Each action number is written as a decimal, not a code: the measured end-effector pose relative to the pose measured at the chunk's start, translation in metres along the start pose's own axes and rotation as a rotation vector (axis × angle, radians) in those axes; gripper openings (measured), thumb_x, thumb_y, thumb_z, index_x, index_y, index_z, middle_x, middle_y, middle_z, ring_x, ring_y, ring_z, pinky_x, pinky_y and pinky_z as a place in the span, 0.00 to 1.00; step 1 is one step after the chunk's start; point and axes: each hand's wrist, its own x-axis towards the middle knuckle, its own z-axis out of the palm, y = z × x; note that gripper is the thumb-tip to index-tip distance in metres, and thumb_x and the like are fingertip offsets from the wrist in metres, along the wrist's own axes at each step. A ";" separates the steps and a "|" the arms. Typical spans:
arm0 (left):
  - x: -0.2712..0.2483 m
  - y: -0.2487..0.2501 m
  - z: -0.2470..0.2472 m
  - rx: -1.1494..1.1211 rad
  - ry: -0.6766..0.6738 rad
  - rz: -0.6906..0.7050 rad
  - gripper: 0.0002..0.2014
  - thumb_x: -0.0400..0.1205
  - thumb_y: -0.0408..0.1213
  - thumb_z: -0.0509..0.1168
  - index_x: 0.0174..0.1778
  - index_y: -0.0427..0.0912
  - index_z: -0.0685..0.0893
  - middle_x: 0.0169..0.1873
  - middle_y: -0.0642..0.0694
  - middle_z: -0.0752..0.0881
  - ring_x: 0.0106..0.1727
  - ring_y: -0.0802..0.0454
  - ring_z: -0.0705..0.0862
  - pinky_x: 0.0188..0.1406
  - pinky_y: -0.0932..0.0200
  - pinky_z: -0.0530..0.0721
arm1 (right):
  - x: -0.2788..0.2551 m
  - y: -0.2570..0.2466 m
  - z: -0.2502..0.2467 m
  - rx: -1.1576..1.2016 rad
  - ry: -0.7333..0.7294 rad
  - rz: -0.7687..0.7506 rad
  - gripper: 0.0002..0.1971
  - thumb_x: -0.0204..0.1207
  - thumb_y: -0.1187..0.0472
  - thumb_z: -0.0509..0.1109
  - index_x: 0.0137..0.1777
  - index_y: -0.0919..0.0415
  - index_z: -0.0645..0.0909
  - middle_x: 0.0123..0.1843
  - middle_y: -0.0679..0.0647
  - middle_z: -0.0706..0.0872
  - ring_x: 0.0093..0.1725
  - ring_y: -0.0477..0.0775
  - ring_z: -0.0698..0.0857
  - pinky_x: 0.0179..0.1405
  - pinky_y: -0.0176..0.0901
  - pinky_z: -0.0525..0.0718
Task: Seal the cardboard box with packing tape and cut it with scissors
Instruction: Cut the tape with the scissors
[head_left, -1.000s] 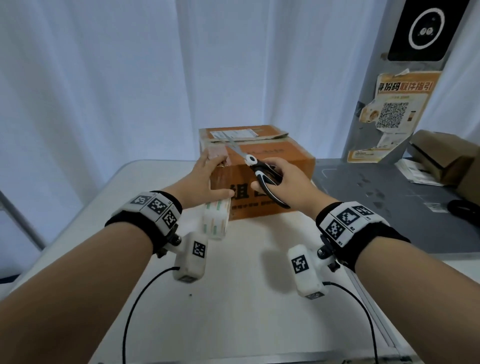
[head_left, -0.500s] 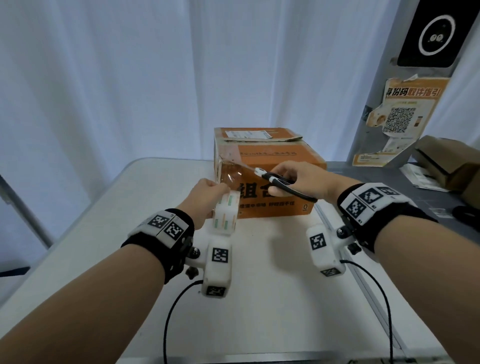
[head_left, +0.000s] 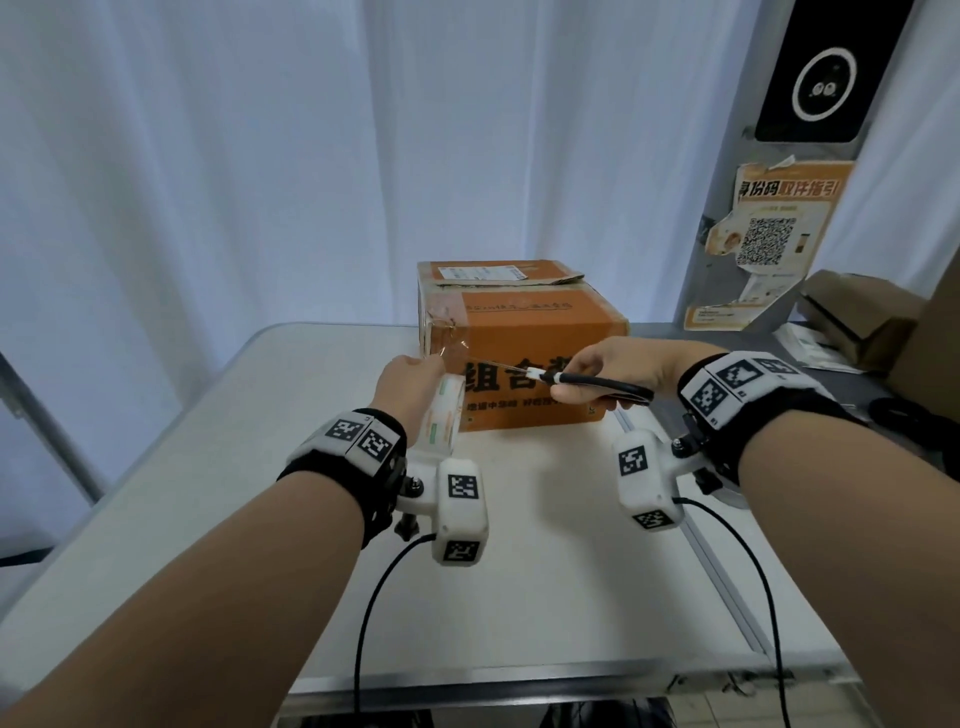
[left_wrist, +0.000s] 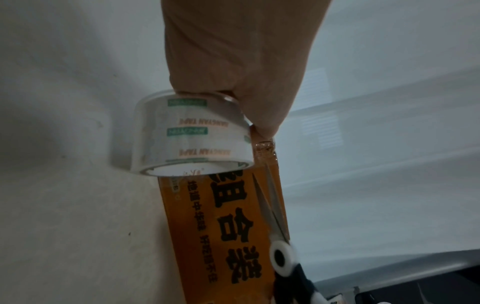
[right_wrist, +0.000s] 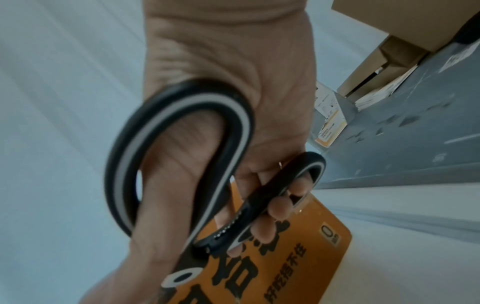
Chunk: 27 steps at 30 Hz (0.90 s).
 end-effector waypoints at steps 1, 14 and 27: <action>0.000 0.000 0.000 0.000 0.011 0.012 0.12 0.82 0.39 0.57 0.58 0.37 0.75 0.33 0.47 0.72 0.31 0.53 0.69 0.27 0.60 0.66 | 0.003 -0.002 0.001 0.007 -0.012 0.004 0.21 0.66 0.38 0.74 0.51 0.52 0.83 0.32 0.49 0.85 0.30 0.45 0.80 0.25 0.30 0.77; 0.015 -0.006 -0.001 -0.061 -0.004 -0.024 0.03 0.80 0.36 0.59 0.45 0.40 0.75 0.40 0.40 0.71 0.39 0.46 0.69 0.33 0.54 0.68 | 0.020 -0.011 -0.007 0.026 -0.099 0.000 0.20 0.66 0.42 0.75 0.52 0.53 0.85 0.34 0.50 0.84 0.33 0.49 0.80 0.33 0.36 0.79; 0.019 -0.011 -0.001 -0.062 -0.007 -0.020 0.08 0.78 0.39 0.62 0.37 0.43 0.70 0.33 0.41 0.69 0.32 0.48 0.68 0.28 0.56 0.66 | 0.035 -0.019 -0.001 -0.041 -0.069 -0.078 0.18 0.64 0.40 0.75 0.50 0.49 0.85 0.36 0.48 0.86 0.27 0.40 0.83 0.27 0.31 0.79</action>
